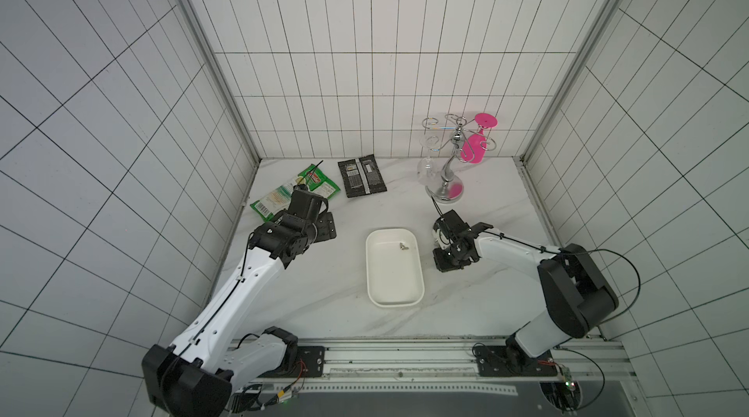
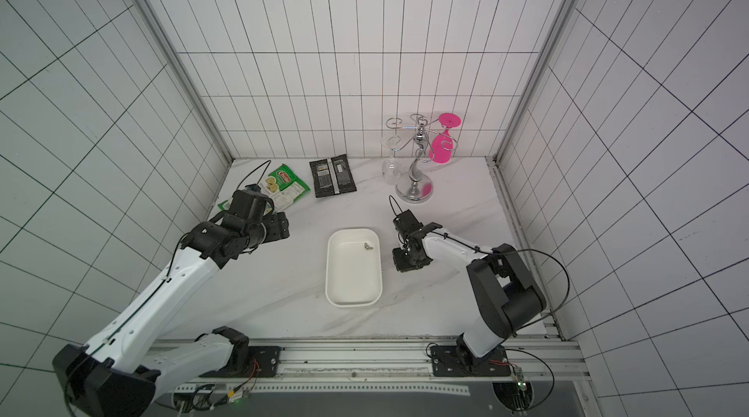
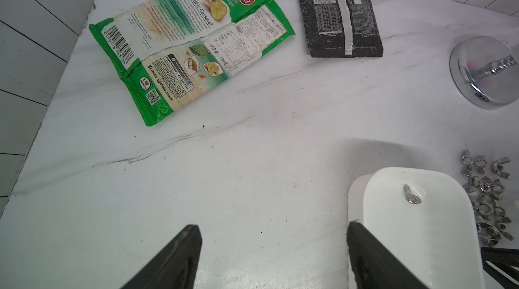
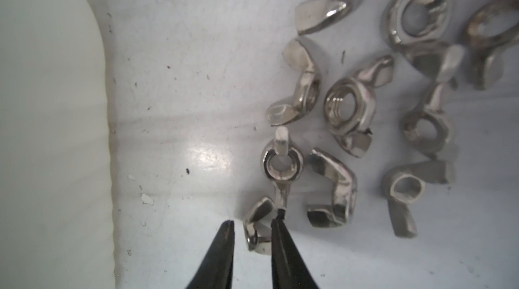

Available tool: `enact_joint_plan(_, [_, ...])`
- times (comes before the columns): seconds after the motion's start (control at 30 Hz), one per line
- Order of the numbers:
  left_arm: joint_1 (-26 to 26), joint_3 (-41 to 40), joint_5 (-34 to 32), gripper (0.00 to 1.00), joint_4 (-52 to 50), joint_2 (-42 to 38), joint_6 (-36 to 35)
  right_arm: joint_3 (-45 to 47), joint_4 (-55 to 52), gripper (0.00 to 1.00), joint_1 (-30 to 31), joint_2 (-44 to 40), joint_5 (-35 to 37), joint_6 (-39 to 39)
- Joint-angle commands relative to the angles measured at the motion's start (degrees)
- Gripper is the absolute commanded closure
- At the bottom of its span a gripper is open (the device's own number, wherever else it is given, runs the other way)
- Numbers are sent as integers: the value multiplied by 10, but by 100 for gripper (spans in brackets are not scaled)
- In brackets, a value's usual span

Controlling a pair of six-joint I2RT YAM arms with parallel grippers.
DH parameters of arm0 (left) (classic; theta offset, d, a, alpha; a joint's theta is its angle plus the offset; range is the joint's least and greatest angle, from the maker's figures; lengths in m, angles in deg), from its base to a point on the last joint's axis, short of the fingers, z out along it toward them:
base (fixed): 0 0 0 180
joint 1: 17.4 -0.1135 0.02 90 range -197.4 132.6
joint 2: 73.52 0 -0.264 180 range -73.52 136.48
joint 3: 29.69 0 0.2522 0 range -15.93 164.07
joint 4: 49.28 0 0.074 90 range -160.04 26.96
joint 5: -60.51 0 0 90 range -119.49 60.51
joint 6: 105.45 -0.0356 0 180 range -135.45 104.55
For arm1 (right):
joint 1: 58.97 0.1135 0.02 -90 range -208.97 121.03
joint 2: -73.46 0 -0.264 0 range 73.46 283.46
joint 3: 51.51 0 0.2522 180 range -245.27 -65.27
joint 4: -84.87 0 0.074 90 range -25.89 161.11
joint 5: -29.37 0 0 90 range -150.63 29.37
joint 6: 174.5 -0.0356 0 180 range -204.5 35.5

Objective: Take out the wing nut from the storage box
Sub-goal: Place the wing nut at the center of the board, then pick up the wing nut from the storage box.

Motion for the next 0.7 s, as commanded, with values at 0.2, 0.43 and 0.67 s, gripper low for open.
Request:
enact_joint_plan(0.2, [3, 16, -12, 15, 4, -9, -1, -117, -89, 70, 51, -74, 65, 18])
enact_joint_plan(0.43, [3, 17, -14, 15, 0, -8, -2, -211, -91, 69, 147, -13, 92, 71])
enact_joint_plan(0.67, [-1, 24, -23, 15, -12, -17, -7, -273, -98, 68, 174, 88, 115, 89])
